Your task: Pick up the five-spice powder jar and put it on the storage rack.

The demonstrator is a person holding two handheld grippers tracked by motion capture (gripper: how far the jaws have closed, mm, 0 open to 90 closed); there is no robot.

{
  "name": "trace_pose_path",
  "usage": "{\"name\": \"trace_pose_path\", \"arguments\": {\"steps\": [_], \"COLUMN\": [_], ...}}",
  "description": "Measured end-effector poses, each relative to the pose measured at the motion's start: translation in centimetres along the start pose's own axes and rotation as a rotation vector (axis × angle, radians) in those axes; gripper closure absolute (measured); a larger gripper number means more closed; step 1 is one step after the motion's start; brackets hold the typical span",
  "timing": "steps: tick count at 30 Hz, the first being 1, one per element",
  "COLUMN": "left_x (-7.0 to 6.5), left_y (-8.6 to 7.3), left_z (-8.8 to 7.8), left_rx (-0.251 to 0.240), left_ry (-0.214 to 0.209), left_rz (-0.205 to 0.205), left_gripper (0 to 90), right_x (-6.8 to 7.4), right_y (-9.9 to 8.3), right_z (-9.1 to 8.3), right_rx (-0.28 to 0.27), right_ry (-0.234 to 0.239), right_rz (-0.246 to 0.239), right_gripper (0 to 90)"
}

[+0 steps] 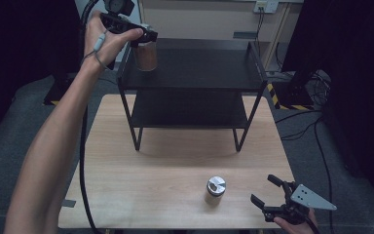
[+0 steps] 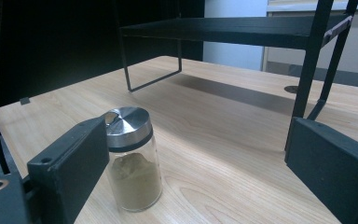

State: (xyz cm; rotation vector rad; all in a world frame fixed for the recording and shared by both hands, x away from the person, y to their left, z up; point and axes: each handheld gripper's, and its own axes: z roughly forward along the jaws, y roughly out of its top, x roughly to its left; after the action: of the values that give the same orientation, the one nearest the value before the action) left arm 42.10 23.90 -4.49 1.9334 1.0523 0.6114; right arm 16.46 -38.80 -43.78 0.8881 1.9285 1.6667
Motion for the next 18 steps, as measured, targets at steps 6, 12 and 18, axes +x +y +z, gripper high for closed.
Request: {"name": "trace_pose_path", "arguments": {"steps": [6,12,18], "left_x": [0.3,0.5,0.7], "left_y": [-0.1,-0.6,-1.0], "left_z": [0.6,1.6,2.0], "left_rx": [0.017,0.036,0.039], "left_ry": [-0.009,-0.020,-0.025], "left_rz": [-0.009,-0.015,-0.012], "left_gripper": [33.9,33.9,33.9], "right_x": [0.0,0.0,0.0], "right_y": [0.0,0.0,0.0], "right_z": [0.0,0.0,0.0], "right_rx": [-0.001,-0.001,-0.002], "right_ry": [0.001,0.000,0.001], "right_rz": [0.001,0.002,0.005], "right_gripper": [6.7,6.7,6.7]}}
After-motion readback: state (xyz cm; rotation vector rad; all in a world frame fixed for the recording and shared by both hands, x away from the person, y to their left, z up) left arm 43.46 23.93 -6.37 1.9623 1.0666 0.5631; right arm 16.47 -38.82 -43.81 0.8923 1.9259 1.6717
